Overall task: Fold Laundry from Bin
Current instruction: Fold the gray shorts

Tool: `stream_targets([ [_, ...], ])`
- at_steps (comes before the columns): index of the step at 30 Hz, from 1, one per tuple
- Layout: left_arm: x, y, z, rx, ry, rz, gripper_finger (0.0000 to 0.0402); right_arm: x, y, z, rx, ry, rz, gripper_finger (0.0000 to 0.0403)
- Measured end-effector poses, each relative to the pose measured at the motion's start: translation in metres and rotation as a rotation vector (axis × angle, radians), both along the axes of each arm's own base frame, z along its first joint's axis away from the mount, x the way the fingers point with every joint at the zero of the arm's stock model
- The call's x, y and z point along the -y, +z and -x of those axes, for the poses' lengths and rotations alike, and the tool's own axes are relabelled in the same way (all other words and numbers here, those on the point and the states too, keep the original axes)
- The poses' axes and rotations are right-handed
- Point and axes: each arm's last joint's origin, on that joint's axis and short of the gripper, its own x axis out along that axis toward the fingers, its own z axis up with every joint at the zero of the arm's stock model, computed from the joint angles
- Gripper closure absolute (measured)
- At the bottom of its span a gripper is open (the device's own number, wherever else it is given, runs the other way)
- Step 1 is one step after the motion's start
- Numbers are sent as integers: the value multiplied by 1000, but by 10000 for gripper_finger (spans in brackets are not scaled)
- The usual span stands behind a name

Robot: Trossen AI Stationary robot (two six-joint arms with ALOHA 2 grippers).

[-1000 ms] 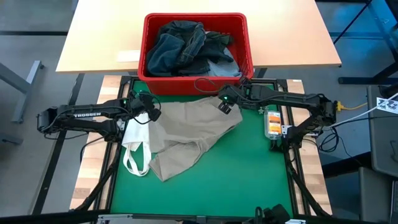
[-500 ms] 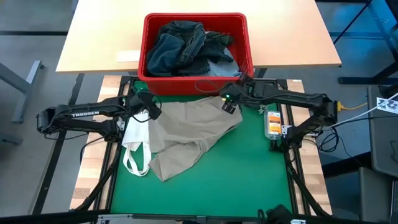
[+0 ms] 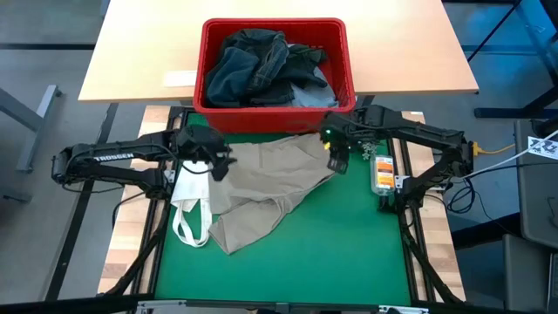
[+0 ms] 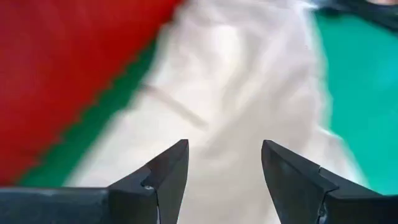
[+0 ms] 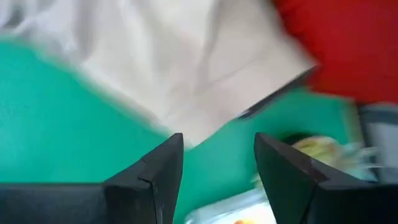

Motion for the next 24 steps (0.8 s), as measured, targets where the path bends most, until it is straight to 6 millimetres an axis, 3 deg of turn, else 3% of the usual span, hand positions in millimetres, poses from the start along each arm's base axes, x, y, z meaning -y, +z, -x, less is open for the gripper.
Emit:
stream_targets([
  [7,53,-8,-10,-26,-205,190,209,-19,-19,-10,-46,81,-59,205],
  [13,107,-25,-13,-145,-303,315,215,-39,-23,-21,-59,171,-47,205],
  [19,153,-51,-11,-306,-423,281,216,-59,-23,-30,-58,252,-40,205],
  [24,175,-75,-11,-420,-477,214,216,-75,-22,-38,-30,317,-24,205],
])
